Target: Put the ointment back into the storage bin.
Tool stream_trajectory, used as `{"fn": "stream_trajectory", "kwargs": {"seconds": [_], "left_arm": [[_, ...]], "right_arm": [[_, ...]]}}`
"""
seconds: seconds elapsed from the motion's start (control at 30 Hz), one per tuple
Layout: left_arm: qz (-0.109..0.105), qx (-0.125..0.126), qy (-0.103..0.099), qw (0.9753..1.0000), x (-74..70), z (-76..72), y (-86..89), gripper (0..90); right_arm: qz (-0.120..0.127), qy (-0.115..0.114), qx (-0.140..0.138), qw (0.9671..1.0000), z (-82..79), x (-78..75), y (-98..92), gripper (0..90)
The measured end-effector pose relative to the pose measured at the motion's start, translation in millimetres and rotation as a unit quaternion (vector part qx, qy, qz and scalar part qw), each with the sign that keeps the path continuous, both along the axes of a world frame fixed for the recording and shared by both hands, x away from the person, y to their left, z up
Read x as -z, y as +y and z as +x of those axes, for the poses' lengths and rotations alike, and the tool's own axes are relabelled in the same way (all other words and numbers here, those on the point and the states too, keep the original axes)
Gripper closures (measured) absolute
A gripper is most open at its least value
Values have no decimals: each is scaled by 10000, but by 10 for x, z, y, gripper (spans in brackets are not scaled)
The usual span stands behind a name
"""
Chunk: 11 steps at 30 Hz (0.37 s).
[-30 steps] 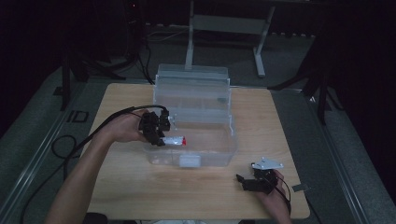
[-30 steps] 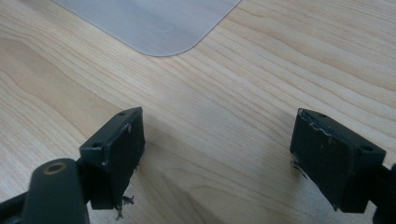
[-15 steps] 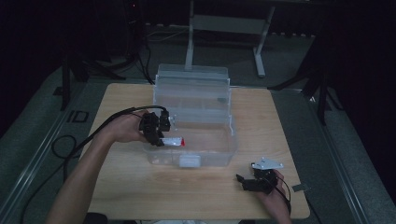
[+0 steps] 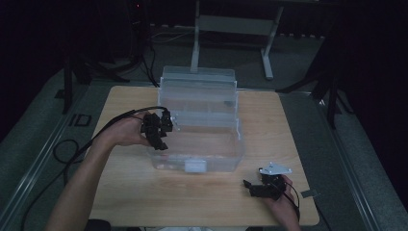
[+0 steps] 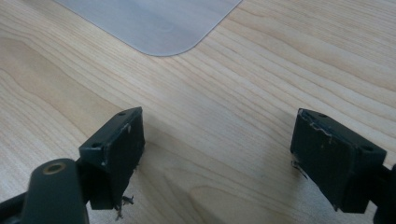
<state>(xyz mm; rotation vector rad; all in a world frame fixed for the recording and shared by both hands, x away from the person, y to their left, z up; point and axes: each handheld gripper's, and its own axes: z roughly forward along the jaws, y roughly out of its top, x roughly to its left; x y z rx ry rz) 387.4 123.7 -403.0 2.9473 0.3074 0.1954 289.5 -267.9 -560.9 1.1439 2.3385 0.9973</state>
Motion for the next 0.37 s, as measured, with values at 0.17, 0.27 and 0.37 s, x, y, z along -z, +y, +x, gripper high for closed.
{"fn": "stream_trajectory", "kwargs": {"seconds": [0.17, 0.27, 0.37], "left_arm": [[-36, -35, -69, 10000, -41, -11, 34, 504], [-41, -49, -94, 9999, -62, -26, 44, 513], [-48, -46, -176, 9998, -85, -44, 59, 510]], "right_arm": [[-1, -1, 0, 10000, 0, 0, 0, 174], [0, -2, 0, 10000, 0, 0, 0, 174], [1, 0, 1, 10000, 0, 0, 0, 174]]}}
